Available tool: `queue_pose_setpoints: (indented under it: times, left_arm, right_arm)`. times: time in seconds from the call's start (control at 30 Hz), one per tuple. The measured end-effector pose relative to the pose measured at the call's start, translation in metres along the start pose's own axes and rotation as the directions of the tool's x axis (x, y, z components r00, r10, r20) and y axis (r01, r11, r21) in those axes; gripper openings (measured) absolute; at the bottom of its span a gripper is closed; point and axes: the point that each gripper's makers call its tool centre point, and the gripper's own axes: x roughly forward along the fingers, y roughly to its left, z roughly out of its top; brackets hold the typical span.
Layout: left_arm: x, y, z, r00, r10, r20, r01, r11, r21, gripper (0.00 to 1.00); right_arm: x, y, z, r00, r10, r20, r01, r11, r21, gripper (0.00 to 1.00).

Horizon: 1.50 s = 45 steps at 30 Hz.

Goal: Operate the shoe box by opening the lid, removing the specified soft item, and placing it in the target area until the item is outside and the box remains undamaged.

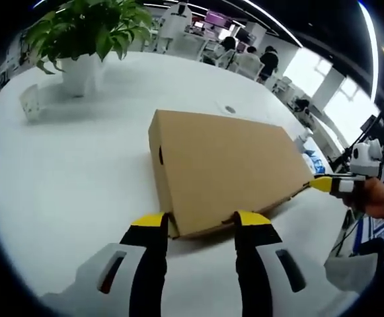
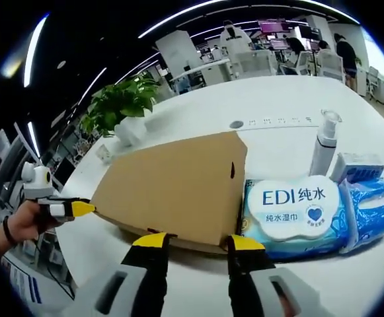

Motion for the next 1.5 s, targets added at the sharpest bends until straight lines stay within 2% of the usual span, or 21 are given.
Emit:
queue_pose_setpoints:
  times: [0.43, 0.47, 0.53, 0.63, 0.77, 1.07, 1.17, 1.23, 1.5]
  left_arm:
    - [-0.002, -0.002, 0.001, 1.000, 0.019, -0.006, -0.019, 0.999, 0.041, 0.39]
    - [-0.003, -0.003, 0.002, 1.000, 0.019, -0.005, -0.018, 0.998, 0.058, 0.39]
    - [-0.004, -0.002, 0.003, 1.000, 0.016, -0.004, -0.015, 0.997, 0.078, 0.37]
    - [-0.013, 0.002, 0.004, 1.000, 0.028, 0.011, -0.029, 0.995, 0.096, 0.30]
    - [-0.025, 0.004, 0.006, 0.998, 0.022, 0.055, -0.026, 0.996, 0.086, 0.40]
    - [-0.049, -0.009, -0.008, 0.996, 0.006, 0.085, -0.016, 0.993, 0.113, 0.51]
    - [-0.057, -0.017, -0.014, 0.995, -0.001, 0.102, -0.012, 0.993, 0.119, 0.52]
    - [-0.061, -0.021, -0.017, 0.993, -0.003, 0.118, -0.011, 0.993, 0.119, 0.53]
    - [-0.075, -0.047, -0.048, 0.992, -0.032, 0.122, 0.014, 0.989, 0.150, 0.59]
  right_arm:
    - [-0.001, 0.000, 0.001, 1.000, 0.001, 0.006, 0.000, 1.000, -0.009, 0.32]
    - [-0.002, 0.000, 0.002, 1.000, 0.001, 0.012, 0.000, 1.000, -0.020, 0.32]
    - [-0.006, 0.002, 0.016, 0.996, 0.021, 0.082, -0.021, 1.000, 0.002, 0.33]
    - [-0.017, -0.004, 0.022, 0.995, 0.020, 0.100, -0.019, 1.000, -0.009, 0.41]
    - [-0.033, -0.019, 0.023, 0.993, 0.019, 0.117, -0.016, 1.000, -0.022, 0.45]
    - [-0.073, -0.048, 0.005, 0.988, -0.007, 0.156, 0.006, 1.000, 0.007, 0.48]
    - [-0.091, -0.051, -0.004, 0.981, 0.022, 0.192, -0.027, 0.999, 0.024, 0.48]
    - [-0.104, -0.057, -0.013, 0.979, 0.013, 0.202, -0.017, 1.000, 0.016, 0.50]
    - [-0.145, -0.070, -0.040, 0.972, 0.003, 0.237, -0.005, 1.000, 0.008, 0.54]
